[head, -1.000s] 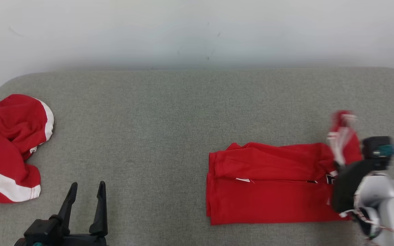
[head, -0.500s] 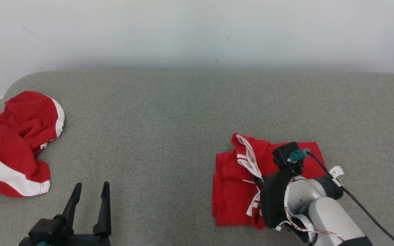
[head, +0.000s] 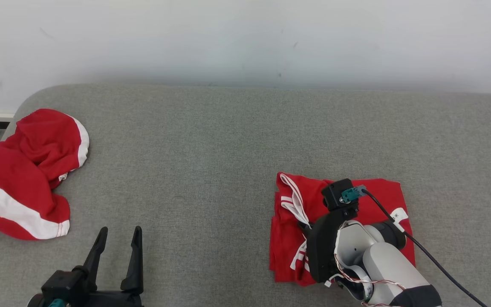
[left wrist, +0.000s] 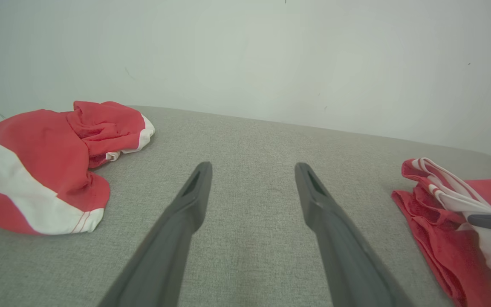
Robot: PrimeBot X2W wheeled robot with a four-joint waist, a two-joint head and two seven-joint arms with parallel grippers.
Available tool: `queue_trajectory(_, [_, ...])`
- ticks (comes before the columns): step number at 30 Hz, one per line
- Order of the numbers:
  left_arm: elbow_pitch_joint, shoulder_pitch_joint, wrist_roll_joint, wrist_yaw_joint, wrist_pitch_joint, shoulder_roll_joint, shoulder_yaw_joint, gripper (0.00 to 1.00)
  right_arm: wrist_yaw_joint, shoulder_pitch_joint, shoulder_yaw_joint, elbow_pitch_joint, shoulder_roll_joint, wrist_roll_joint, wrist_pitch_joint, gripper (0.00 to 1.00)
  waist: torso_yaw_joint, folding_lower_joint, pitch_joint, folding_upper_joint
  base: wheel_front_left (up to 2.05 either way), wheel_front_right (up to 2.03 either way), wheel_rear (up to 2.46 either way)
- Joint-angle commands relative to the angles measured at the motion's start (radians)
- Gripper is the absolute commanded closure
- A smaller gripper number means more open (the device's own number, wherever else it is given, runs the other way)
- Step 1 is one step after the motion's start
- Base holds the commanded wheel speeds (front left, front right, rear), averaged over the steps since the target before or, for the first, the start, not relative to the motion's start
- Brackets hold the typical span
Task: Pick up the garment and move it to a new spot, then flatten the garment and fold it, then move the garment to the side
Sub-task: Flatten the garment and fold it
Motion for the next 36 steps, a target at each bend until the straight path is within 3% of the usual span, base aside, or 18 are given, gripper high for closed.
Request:
queue_trajectory(1, [0.003,-0.007,-0.014,0.001,0.000,0.001,-0.002,0.00,-0.002,-0.014,0.006,0.013,0.005,0.014,-0.017,0.22,0.002,0.0000,-0.001,0.0000,0.00,0.00,0.00])
queue_trajectory(2, [0.005,-0.008,-0.015,0.001,0.000,0.001,-0.005,0.00,-0.002,-0.020,0.013,0.020,0.005,0.026,-0.029,0.00,0.004,0.0000,-0.002,0.0000,0.00,0.00,0.00])
queue_trajectory(9, [0.013,-0.002,-0.017,0.001,0.000,0.000,-0.008,0.00,-0.002,-0.052,0.050,0.038,0.004,0.150,-0.118,0.00,0.008,0.0000,-0.014,0.0000,0.00,0.00,0.00])
queue_trajectory(15, [0.016,0.016,-0.017,0.001,0.000,0.002,-0.005,0.00,-0.002,-0.094,0.031,0.025,0.004,0.265,-0.263,0.00,0.001,0.0000,-0.036,0.0000,0.00,0.00,0.00])
queue_trajectory(18, [0.015,0.020,-0.018,0.001,0.000,0.004,-0.002,0.00,-0.002,-0.098,-0.019,0.035,0.003,0.212,-0.358,0.00,-0.005,0.0000,-0.050,0.0000,0.00,0.00,0.00])
queue_trajectory(27, [0.016,0.038,-0.020,0.001,0.000,-0.001,0.021,0.00,-0.003,0.032,-0.167,0.007,-0.090,0.027,-0.556,0.00,-0.048,0.0000,-0.082,0.0000,0.00,0.00,0.00])
queue_trajectory(36, [0.017,0.044,-0.023,0.001,0.000,-0.004,0.049,0.00,-0.002,0.200,-0.270,-0.068,-0.139,-0.024,-0.680,0.00,-0.102,0.0000,-0.111,0.0000,0.00,0.00,0.00])
